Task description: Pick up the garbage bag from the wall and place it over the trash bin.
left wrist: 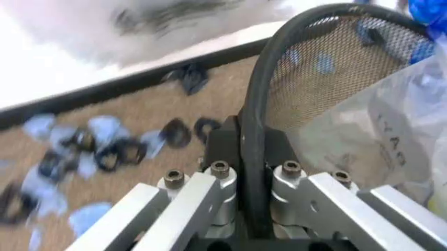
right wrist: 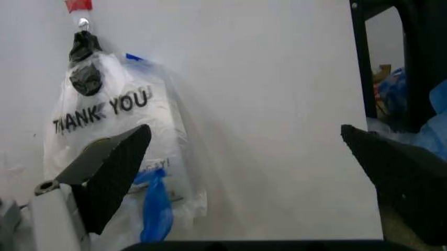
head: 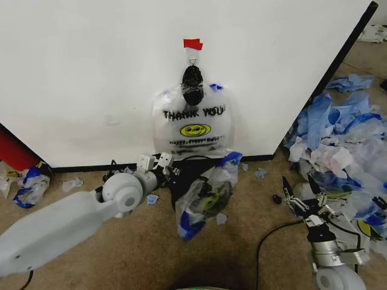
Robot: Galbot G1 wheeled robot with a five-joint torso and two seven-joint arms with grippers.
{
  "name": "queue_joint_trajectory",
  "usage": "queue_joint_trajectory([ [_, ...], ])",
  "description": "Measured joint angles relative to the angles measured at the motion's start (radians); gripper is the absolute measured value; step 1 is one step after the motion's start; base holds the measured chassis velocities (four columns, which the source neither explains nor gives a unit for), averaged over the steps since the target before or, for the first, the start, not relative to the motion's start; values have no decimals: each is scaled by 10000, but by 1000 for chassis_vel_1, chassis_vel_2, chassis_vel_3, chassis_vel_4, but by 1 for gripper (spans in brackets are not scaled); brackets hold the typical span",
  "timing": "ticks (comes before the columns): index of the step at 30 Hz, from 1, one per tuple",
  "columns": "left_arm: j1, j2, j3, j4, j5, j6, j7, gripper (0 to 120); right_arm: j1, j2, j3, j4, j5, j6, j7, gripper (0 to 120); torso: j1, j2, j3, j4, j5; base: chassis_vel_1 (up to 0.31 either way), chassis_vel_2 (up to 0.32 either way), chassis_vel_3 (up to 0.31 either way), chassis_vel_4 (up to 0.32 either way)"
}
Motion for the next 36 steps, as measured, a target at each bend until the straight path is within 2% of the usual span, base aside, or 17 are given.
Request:
queue_joint_trajectory([
  [3, 1114, 63, -1247, -546, -273, -109, -614, 2, 88, 6, -49, -44, 34, 4, -4, 100, 0, 0, 0, 4, -4, 0, 0, 0, 0],
  [4, 1114, 63, -1247, -546, -273, -109, -614, 2, 88, 6, -49, -44, 34, 4, -4, 100, 0, 0, 0, 4, -4, 0, 0, 0, 0],
  [6, 1816, -42, -2019, -979, -416, -286, -1152, 2, 115, 35, -90, -112, 66, 23, -39, 100, 0, 0, 0, 5, 2, 0, 0, 0, 0],
  [8, 2244, -209, -2456, -1247, -509, -464, -1583, 2, 123, 63, -134, -178, 73, 56, -82, 100, 0, 0, 0, -2, -6, 0, 0, 0, 0],
  [11, 2973, -456, -3200, -1683, -673, -681, -2195, 2, 122, 88, -196, -254, 77, 96, -121, 100, 0, 0, -1, 1, 4, 0, 0, 0, 0],
  [12, 2973, -456, -3200, -1683, -673, -681, -2195, 2, 122, 88, -196, -254, 77, 96, -121, 100, 0, 0, -1, 1, 4, 0, 0, 0, 0],
  [18, 3825, -1058, -3553, -2131, -703, -773, -3922, 2, 131, 29, -227, -350, 148, 135, -177, 100, 0, 0, 0, -1, -4, 0, 0, 0, 0],
  [23, 4259, -1516, -3543, -2091, -618, -1063, -4655, 2, 128, 52, -291, -440, 145, 195, -228, 100, 0, 0, -1, -1, -3, 0, 0, 0, 0],
  [30, 4709, -2001, -3543, -1636, 200, -1833, -5078, 2, 137, 28, -313, -450, 136, 198, -235, 100, 0, 0, 0, 2, -1, 0, 0, 0, 0],
  [36, 5163, -2346, -3638, -1336, 422, -2104, -5054, 2, 178, 3, -308, -508, 135, 198, -235, 100, 0, 0, 0, 1, 0, 0, 0, 0, 0],
])
